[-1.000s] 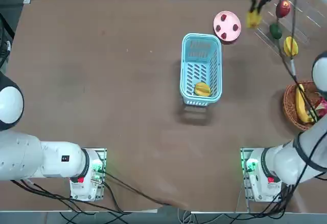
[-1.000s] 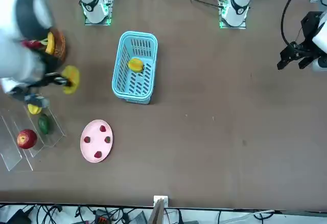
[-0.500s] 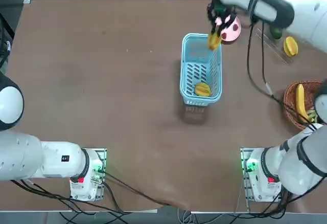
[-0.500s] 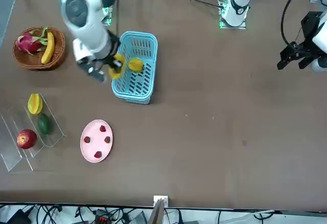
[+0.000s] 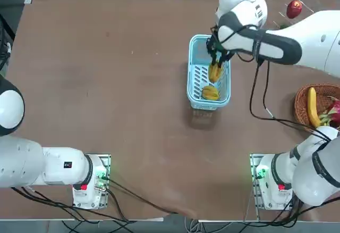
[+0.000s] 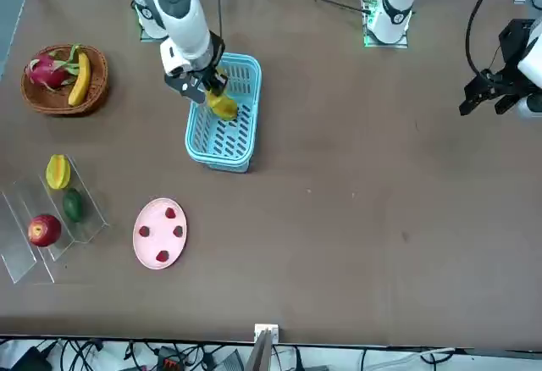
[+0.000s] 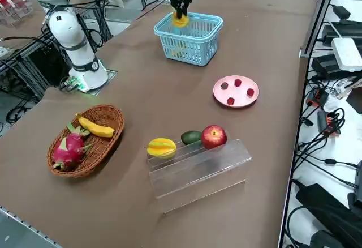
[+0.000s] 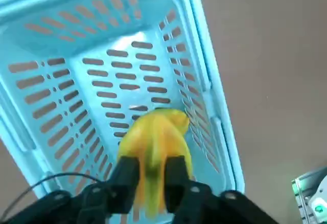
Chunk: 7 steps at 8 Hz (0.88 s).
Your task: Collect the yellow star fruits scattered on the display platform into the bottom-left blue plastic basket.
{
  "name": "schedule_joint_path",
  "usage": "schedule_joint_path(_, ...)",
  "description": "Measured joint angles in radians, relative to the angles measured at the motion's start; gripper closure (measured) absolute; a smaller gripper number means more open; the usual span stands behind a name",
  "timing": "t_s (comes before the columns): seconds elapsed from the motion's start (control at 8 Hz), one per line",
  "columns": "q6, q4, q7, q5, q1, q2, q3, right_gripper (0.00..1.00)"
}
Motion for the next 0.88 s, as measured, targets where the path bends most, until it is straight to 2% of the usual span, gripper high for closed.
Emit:
schedule_joint_path(0.12, 0.001, -0.003, 0.011, -0.001, 0.001, -0.001, -0.003, 0.43)
schedule_joint_path(0.38, 0.003, 0.007, 0.006, -0.013, -0.023, -0.022, -0.032, 0.07)
schedule_joint_path(0.5, -0.017, 0.023, -0.055, -0.032, -0.078, -0.039, -0.046, 0.01)
schedule_joint_path(0.62, -0.057, 0.044, -0.164, -0.057, -0.170, -0.053, -0.055, 0.00)
schedule_joint_path(0.88, -0.086, 0.083, -0.445, -0.079, -0.406, -0.057, -0.069, 0.00)
